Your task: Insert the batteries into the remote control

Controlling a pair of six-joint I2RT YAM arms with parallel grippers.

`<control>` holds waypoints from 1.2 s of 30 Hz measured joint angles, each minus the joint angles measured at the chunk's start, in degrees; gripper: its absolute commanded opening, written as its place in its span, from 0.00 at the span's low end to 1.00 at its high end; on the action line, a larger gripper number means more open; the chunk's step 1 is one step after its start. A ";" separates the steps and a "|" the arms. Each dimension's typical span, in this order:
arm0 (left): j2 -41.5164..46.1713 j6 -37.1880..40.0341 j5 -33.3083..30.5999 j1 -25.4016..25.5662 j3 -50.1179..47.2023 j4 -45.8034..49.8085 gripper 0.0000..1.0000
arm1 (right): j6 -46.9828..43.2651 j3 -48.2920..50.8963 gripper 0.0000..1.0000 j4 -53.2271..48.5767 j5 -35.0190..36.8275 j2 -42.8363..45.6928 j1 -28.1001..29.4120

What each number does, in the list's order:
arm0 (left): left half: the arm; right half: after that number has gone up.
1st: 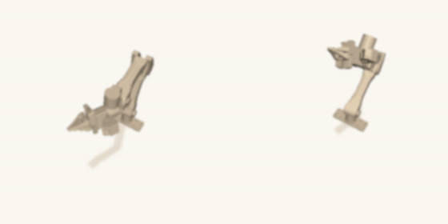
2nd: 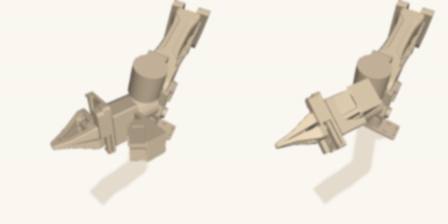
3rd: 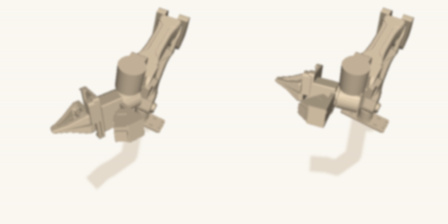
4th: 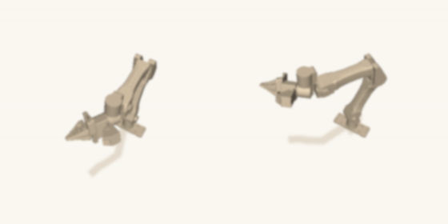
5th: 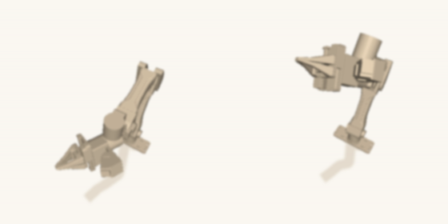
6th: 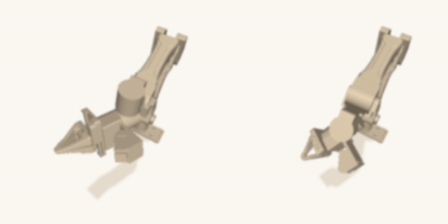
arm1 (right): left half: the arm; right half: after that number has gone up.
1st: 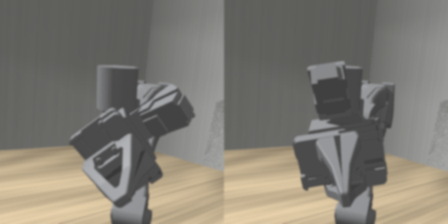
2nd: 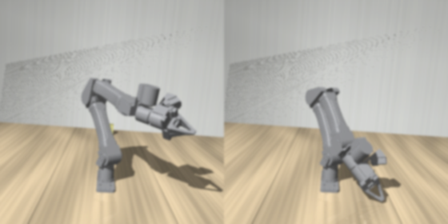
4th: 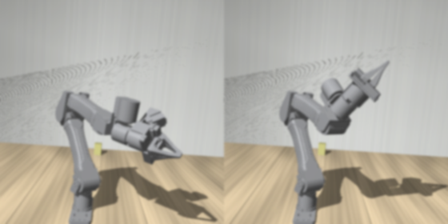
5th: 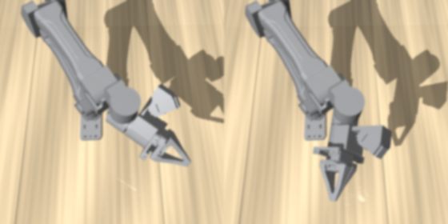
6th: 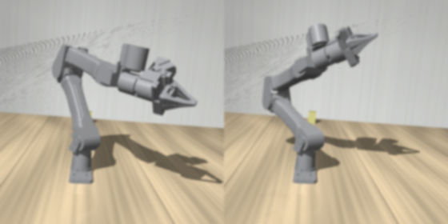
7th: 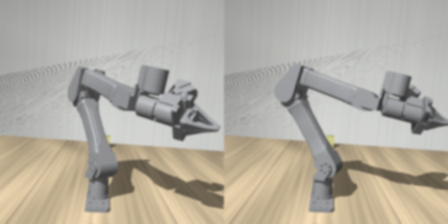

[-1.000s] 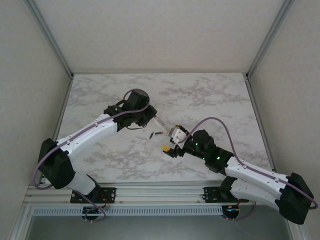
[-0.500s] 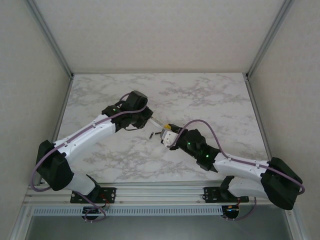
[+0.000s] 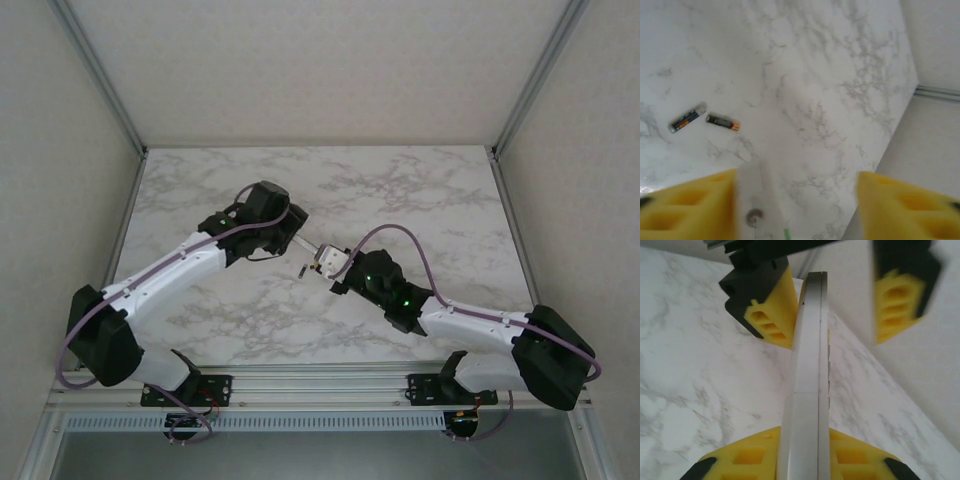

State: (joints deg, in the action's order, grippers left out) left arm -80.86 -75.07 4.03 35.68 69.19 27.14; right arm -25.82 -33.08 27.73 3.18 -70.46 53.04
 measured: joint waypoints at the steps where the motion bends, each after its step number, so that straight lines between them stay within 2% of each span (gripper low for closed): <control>1: 1.44 2.21 -1.07 -0.48 0.00 -0.72 0.91 | 3.82 -1.66 0.09 -2.56 -2.43 0.44 -1.36; 2: 3.32 4.94 -2.21 -1.22 -0.02 -1.60 0.96 | 8.04 -3.65 0.09 -5.33 -5.25 0.70 -3.30; 4: 7.28 11.58 -2.99 -3.67 -0.22 -4.24 0.99 | 17.70 -8.68 0.07 -10.88 -11.06 0.74 -8.15; 6: 10.82 18.03 -0.33 -7.61 -0.66 -7.30 0.99 | 27.76 -14.25 0.06 -15.76 -17.00 0.39 -13.20; 8: 12.94 23.15 6.27 -12.76 -1.90 -11.76 0.99 | 37.59 -19.65 0.06 -18.78 -23.69 -0.72 -17.22; 10: 13.29 25.14 15.15 -16.33 -5.16 -18.43 0.99 | 46.71 -22.69 0.06 -18.71 -30.34 -1.95 -19.28; 13: 11.13 25.00 26.82 -17.42 -10.62 -27.10 0.97 | 58.88 -23.56 0.06 -15.82 -39.04 -4.11 -20.13; 15: 9.42 24.44 31.85 -17.38 -12.44 -29.88 0.94 | 65.33 -23.56 0.05 -14.40 -43.10 -5.75 -20.15; 17: 8.87 22.84 35.43 -17.42 -13.73 -33.46 0.82 | 71.17 -23.56 0.05 -12.31 -46.01 -7.26 -20.15; 19: 8.92 20.00 38.60 -17.42 -14.73 -39.56 0.65 | 76.85 -23.54 0.05 -9.14 -48.15 -8.41 -20.15; 22: 8.90 15.13 40.63 -17.75 -16.17 -47.82 0.47 | 83.95 -23.54 0.05 -2.60 -49.96 -9.18 -20.28; 28: 8.90 7.63 42.75 -17.44 -18.62 -58.80 0.34 | 92.94 -23.47 0.05 6.08 -51.25 -10.25 -19.61; 30: 8.90 6.49 42.73 -17.20 -18.64 -60.15 0.25 | 94.29 -23.47 0.06 7.48 -51.19 -10.34 -19.15; 33: 8.92 5.25 42.64 -17.11 -18.64 -62.45 0.11 | 96.00 -23.47 0.17 8.79 -50.95 -10.36 -19.02; 36: 9.05 5.70 42.47 -16.96 -18.64 -62.84 0.04 | 96.19 -23.56 0.38 8.35 -50.82 -10.34 -18.95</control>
State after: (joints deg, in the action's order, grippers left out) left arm -71.81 -69.36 46.50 18.72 50.54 -35.70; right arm 70.37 -56.64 36.07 -47.64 -80.79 34.09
